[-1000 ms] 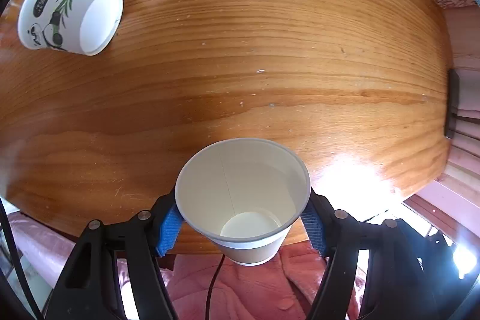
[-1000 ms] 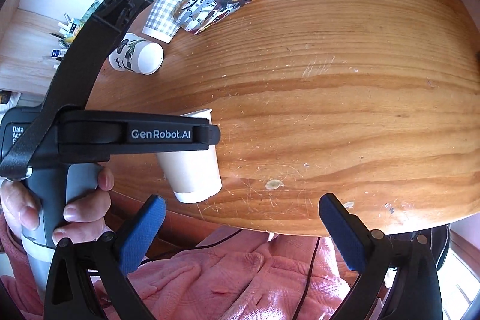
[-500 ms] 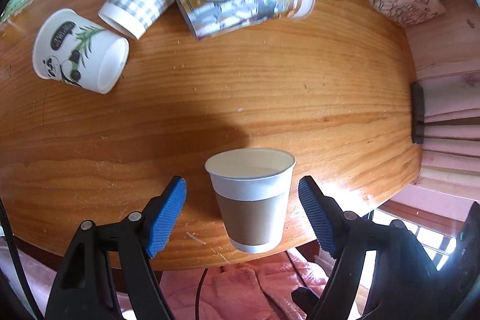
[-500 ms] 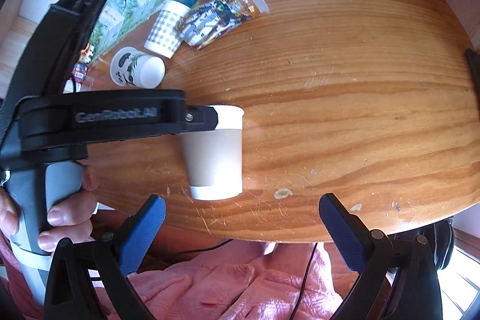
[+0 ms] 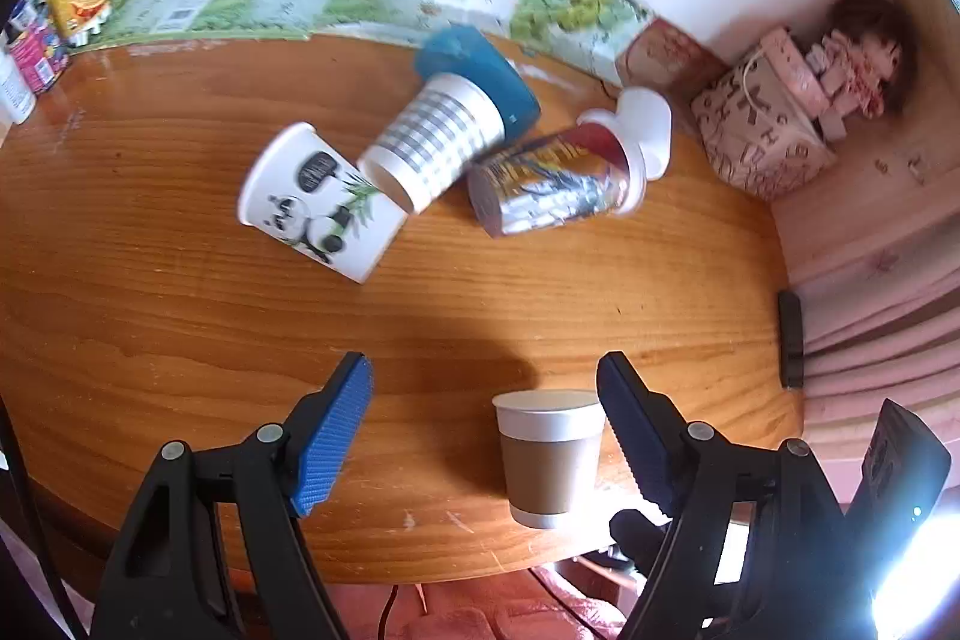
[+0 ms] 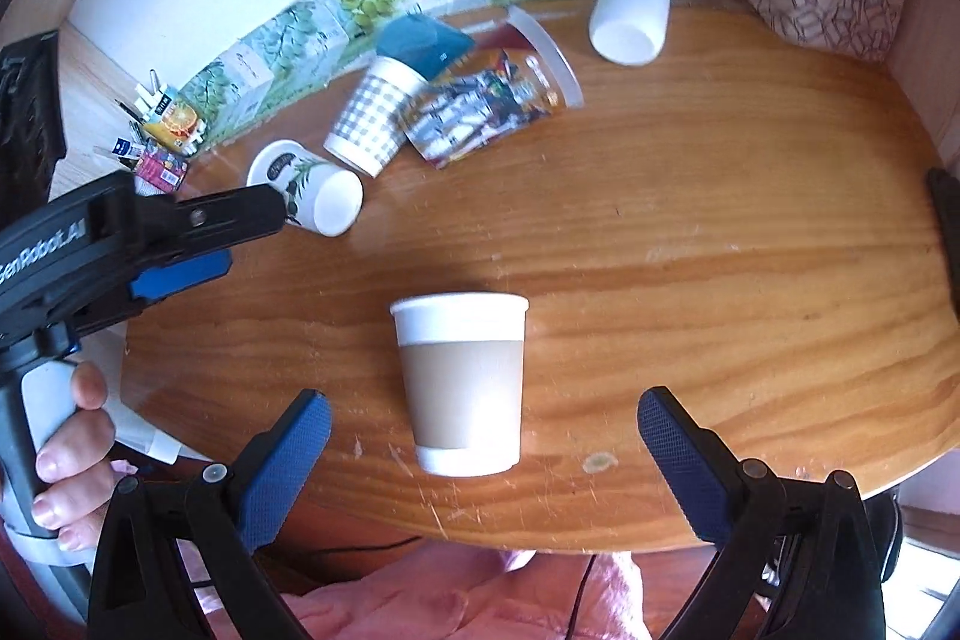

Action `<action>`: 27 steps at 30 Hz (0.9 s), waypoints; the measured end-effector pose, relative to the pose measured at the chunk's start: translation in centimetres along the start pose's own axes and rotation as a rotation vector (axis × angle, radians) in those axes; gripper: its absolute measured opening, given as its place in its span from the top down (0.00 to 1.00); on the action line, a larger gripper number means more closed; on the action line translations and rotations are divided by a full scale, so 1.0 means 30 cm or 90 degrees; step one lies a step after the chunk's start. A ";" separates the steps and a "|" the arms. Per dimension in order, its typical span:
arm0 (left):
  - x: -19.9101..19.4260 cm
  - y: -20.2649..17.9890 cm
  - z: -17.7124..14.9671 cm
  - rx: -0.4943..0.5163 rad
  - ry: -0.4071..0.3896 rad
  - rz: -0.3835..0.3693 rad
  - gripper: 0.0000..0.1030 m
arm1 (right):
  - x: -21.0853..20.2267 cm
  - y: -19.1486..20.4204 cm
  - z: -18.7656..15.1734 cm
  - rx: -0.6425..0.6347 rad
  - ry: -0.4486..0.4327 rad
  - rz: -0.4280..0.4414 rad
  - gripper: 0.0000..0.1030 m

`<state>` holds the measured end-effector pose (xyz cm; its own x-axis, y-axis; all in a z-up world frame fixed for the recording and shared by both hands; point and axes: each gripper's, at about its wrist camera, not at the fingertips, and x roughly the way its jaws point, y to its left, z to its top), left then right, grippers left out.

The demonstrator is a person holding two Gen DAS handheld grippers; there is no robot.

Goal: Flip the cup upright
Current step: 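Bring the right gripper to the upright cup and close on its rim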

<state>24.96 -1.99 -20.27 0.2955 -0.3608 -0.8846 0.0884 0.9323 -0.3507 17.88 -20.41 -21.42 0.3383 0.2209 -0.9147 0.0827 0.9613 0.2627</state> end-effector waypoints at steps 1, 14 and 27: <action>-0.018 0.020 -0.005 -0.005 -0.011 -0.004 0.22 | 0.006 0.011 0.007 -0.004 -0.008 0.000 0.00; -0.134 0.169 -0.065 0.019 -0.077 0.033 0.22 | 0.071 0.082 0.004 -0.018 -0.107 -0.012 0.01; -0.111 0.211 -0.117 0.041 -0.035 0.046 0.22 | 0.197 0.054 -0.006 -0.002 -0.086 -0.065 0.07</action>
<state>21.21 5.02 -20.63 0.3548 -0.2922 -0.8881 0.1259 0.9562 -0.2643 19.84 -17.54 -26.45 0.4513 0.0974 -0.8870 0.1199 0.9784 0.1684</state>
